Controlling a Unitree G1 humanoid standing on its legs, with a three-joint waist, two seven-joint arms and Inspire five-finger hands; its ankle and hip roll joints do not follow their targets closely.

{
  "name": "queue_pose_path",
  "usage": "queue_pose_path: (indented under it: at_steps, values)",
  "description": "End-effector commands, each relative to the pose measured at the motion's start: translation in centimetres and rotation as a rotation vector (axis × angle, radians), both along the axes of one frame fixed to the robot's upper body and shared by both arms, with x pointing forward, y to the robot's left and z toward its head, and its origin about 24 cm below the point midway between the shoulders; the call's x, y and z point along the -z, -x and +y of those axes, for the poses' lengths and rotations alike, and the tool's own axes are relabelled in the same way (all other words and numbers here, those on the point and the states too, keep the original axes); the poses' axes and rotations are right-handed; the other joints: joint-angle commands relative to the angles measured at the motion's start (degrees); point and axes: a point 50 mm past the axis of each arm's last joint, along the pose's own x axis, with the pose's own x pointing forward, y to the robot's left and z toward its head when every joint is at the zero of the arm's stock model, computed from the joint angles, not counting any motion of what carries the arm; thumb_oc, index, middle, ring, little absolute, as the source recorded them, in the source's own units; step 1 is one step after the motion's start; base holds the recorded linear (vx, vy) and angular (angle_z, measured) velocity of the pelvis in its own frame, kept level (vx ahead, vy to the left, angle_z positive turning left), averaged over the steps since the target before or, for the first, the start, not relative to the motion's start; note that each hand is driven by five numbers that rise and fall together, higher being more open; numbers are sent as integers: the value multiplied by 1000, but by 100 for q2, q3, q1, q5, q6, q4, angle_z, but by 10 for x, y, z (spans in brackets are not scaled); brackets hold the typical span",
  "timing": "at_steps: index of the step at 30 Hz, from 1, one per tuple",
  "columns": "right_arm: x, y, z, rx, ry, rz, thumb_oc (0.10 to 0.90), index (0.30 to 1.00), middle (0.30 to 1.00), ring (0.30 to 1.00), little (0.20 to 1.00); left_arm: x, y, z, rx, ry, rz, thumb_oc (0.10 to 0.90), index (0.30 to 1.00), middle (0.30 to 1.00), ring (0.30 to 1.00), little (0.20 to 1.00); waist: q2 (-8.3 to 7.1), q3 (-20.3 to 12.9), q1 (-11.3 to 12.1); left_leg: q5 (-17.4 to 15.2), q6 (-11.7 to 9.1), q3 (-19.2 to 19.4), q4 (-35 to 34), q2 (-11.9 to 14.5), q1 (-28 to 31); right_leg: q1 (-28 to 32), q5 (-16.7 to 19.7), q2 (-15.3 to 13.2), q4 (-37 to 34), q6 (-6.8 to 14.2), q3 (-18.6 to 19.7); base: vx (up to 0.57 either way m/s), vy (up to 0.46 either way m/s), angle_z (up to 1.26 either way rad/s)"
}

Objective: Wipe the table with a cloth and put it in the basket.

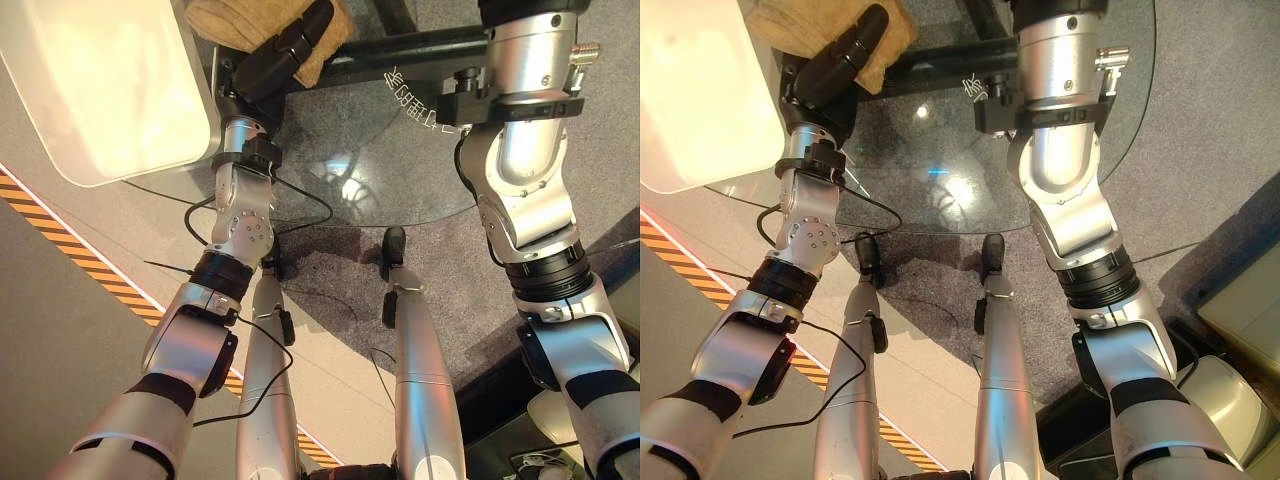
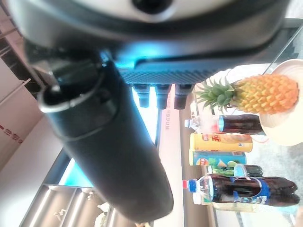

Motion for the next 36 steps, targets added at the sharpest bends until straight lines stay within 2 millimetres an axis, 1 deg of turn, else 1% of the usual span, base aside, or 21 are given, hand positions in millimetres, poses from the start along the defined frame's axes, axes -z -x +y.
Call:
queue_pose_path:
  at_steps: [1,6,9,10,12,13,16,18,19,20,21,30,33,36]
  values:
    - [-39,44,-7,-34,-132,-258,800,900,900,900,900,-73,24,-3,5,-24,-326,100,300,300,300,200,-331,-139,8,-900,381,356,481,-457,315,617,228,847,-936,-342,-118,0,0,0]
    - [-40,27,-20,60,-216,-186,800,900,900,900,900,-79,24,-3,10,-24,-341,100,300,300,300,200,-327,-139,3,-902,368,361,445,-440,319,624,240,836,-983,-331,-101,0,0,0]
    - [-36,12,-35,134,-293,-114,800,900,900,900,900,-81,24,0,23,-16,-354,100,300,300,300,200,-335,-139,-12,-904,359,368,411,-432,350,650,251,842,-1019,-328,-92,0,0,0]
    - [-35,11,-36,142,-298,-111,800,900,900,900,900,-81,24,0,24,-15,-355,100,300,300,300,200,-336,-139,-11,-903,359,368,405,-432,356,656,253,843,-1024,-328,-91,0,0,0]
    - [-33,5,-45,164,-336,-74,800,900,900,900,900,-81,24,1,23,-16,-361,100,300,300,300,200,-341,-139,-20,-904,356,375,378,-427,386,677,253,847,-1040,-326,-85,0,0,0]
    - [-29,-2,-54,196,-369,-40,800,900,900,900,900,-83,24,3,19,-18,-369,100,300,300,300,200,-347,-139,-36,-904,351,381,352,-421,414,698,254,852,-1056,-321,-77,0,0,0]
    - [-24,-13,-69,230,-418,21,800,900,900,900,900,-85,24,8,17,-20,-382,100,300,300,300,200,-352,-139,-43,-904,352,400,318,-414,451,722,258,857,-1075,-320,-73,0,0,0]
    - [-22,-17,-73,245,-437,41,800,900,900,900,900,-86,24,8,18,-22,-386,100,300,300,300,200,-352,-139,-41,-907,352,399,317,-414,456,726,257,857,-1074,-321,-71,0,0,0]
    - [-18,-22,-80,259,-459,64,800,900,900,900,900,-87,24,9,18,-24,-390,100,300,300,300,200,-352,-139,-41,-912,349,393,315,-413,465,734,254,853,-1070,-317,-71,0,0,0]
    - [-17,-24,-83,265,-467,72,800,900,900,900,900,-88,24,9,19,-26,-391,100,300,300,300,200,-352,-139,-40,-918,347,395,316,-408,471,739,249,850,-1068,-314,-71,0,0,0]
    - [-13,-29,-92,287,-486,98,800,900,900,900,900,-89,24,11,16,-29,-393,100,300,300,300,200,-356,-139,-43,-926,346,390,311,-407,492,754,249,847,-1065,-311,-76,0,0,0]
    - [0,-45,-120,372,-546,194,800,900,900,900,900,-95,23,19,9,-41,-420,100,300,300,300,200,-347,-139,-41,-941,331,395,299,-402,531,792,223,843,-1064,-307,-81,-3,3,-2]
    - [6,-52,-130,403,-570,241,800,900,900,900,900,-98,23,22,8,-39,-430,100,300,300,300,200,-343,-139,-28,-945,323,384,297,-403,537,804,217,840,-1064,-304,-85,0,0,0]
    - [17,-61,-140,444,-591,301,800,900,900,900,900,-100,23,24,9,-42,-443,100,300,300,300,200,-339,-139,-24,-953,320,383,303,-398,546,811,211,834,-1058,-302,-87,0,0,0]
